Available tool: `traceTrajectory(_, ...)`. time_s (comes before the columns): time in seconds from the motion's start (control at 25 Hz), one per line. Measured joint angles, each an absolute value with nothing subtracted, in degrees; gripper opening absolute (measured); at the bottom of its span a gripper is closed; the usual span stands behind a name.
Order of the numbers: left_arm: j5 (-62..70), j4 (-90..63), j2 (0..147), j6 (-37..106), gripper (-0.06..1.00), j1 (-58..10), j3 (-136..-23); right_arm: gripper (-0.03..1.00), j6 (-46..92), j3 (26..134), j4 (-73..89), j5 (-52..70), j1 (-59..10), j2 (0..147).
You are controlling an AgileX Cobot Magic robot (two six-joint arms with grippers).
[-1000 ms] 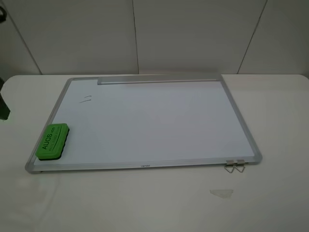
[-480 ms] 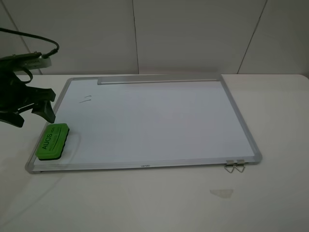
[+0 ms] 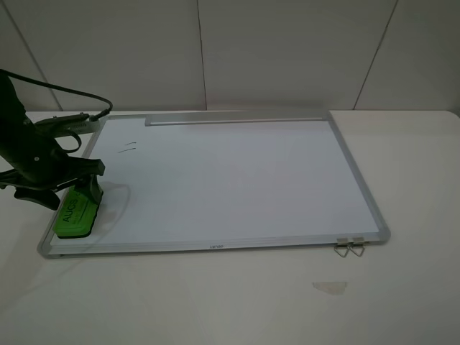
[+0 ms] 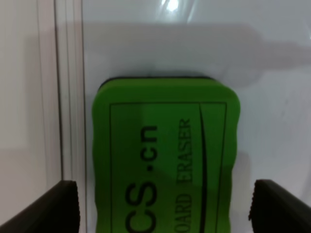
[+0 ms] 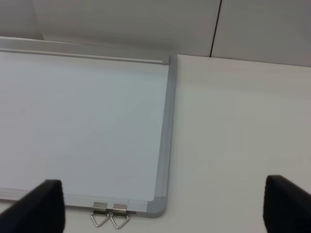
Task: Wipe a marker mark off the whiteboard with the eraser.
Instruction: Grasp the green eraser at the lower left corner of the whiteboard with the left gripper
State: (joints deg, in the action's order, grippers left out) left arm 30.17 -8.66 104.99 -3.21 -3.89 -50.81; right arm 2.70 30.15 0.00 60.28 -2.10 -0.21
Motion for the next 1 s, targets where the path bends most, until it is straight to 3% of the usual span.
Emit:
traceTrajectory(0.68, 27.7, -10.2, 108.8, -2.3, 0.72, -3.9, -51.3, 0.82, 2.7, 30.1, 0.0, 60.3, -2.1, -0.2)
traceTrajectory(0.84, 28.0, -10.3, 109.1, -2.6, 0.59, -3.9, -51.4, 0.82, 2.7, 30.1, 0.0, 60.3, -2.1, -0.2)
traceTrajectory(1.0, 28.2, -10.4, 109.1, -2.9, 0.59, -3.9, -51.4, 0.82, 2.7, 30.1, 0.0, 60.3, -2.1, -0.2)
